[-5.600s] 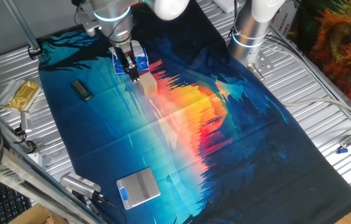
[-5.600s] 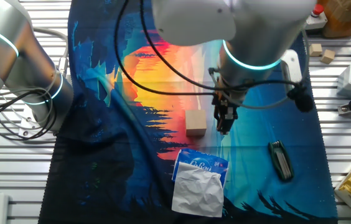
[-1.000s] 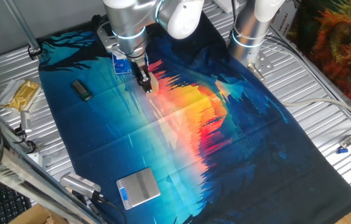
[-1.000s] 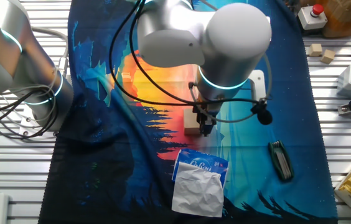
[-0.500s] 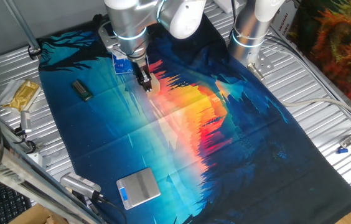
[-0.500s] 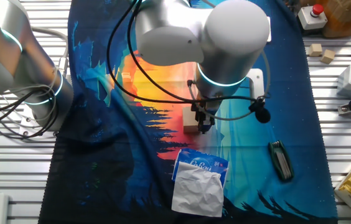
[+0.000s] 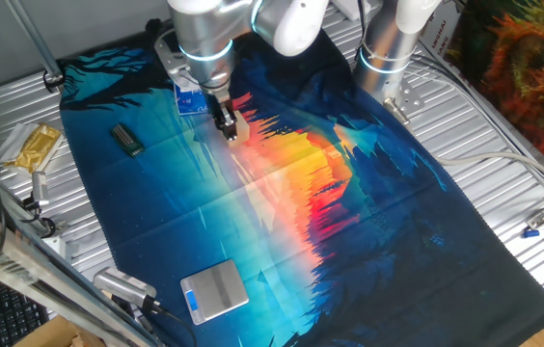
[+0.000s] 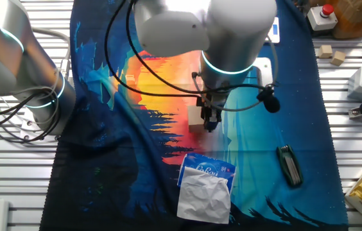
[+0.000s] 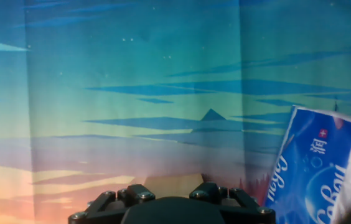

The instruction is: Place the block on the scale

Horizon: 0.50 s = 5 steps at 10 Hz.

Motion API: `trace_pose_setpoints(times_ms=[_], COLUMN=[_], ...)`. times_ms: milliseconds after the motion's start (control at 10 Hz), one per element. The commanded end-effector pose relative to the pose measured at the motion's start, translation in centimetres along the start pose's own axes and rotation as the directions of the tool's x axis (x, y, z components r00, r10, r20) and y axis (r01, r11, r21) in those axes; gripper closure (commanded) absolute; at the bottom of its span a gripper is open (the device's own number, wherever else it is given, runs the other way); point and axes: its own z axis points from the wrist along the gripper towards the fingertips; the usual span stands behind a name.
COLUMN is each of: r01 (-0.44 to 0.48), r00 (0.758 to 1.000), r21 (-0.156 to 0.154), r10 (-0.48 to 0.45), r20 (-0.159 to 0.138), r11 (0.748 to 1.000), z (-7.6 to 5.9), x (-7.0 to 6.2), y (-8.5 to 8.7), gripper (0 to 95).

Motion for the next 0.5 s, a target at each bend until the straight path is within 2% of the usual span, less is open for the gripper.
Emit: trace_pose_setpoints(times_ms=[100,300,500], r01=[-0.025,-0.046,-0.062], r00=[1.0,0.999,0.998], r21=[0.001,0.0,-0.003], r10=[0.025,0.046,0.062], r20=[-0.002,-0.012,-0.01], r11=[1.0,0.999,0.998], z=[-1.4,-3.0,-4.4], x=[-1.6,-3.3,-4.8], y=[0.8,1.8,2.9], gripper=[95.0,95.0,95.0])
